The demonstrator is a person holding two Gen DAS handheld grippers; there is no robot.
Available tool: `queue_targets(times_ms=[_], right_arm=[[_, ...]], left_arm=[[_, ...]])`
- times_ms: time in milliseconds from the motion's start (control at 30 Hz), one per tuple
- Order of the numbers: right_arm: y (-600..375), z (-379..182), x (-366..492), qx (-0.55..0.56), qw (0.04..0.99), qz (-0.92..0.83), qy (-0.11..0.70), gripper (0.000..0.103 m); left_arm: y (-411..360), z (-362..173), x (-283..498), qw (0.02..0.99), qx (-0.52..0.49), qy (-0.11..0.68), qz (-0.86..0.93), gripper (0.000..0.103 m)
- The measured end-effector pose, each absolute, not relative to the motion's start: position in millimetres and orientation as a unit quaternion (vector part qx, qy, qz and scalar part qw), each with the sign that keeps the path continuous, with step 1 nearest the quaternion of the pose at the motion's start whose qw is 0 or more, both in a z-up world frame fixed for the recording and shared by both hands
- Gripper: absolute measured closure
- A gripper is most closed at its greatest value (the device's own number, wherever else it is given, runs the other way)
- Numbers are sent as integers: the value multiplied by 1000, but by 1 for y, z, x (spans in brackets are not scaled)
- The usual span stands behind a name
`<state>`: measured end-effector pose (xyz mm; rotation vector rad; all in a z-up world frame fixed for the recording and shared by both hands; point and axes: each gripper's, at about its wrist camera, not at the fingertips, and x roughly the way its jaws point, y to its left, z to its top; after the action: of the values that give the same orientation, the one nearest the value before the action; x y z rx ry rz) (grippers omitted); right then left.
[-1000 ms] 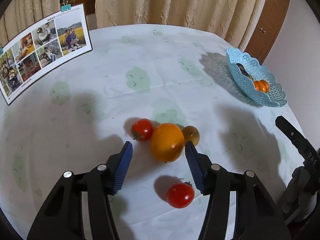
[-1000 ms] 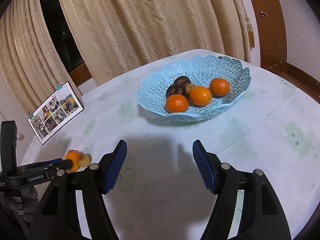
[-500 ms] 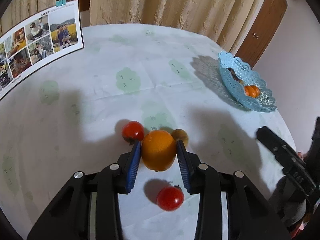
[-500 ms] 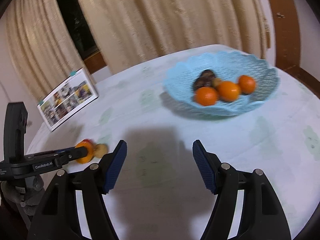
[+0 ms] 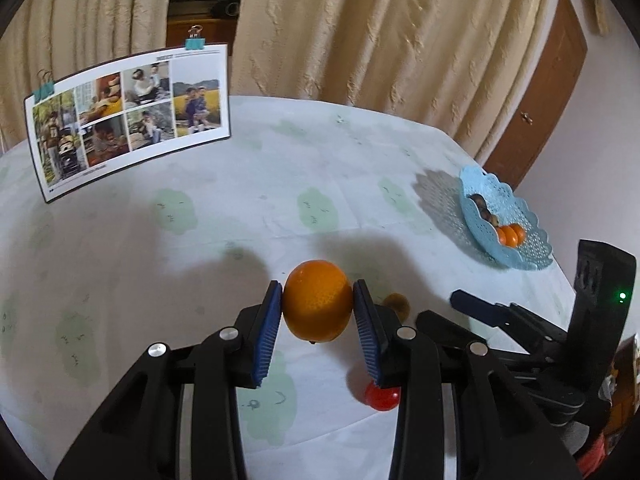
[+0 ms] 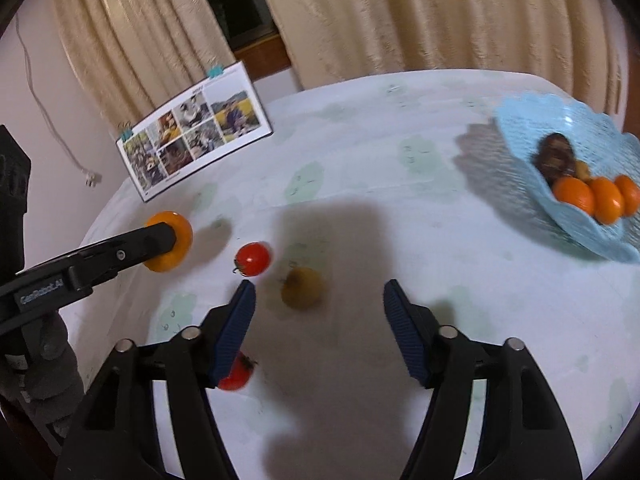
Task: Organize fruits
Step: 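Grasp the small yellow fruit with the right tool while the left tool holds its orange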
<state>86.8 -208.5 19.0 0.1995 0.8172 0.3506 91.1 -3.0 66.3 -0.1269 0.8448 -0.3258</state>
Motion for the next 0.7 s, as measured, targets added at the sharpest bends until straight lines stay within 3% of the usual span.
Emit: queue_targets(times_ms=[300,700], right_arm=[[-175,1,109,40,883,181,431,76],[-207,26,95,67,907,152,388,76]], left_arm=[[1,63,93,898,-64,409,-151,66],[-3,62,94,899,-53,410,-145,66]])
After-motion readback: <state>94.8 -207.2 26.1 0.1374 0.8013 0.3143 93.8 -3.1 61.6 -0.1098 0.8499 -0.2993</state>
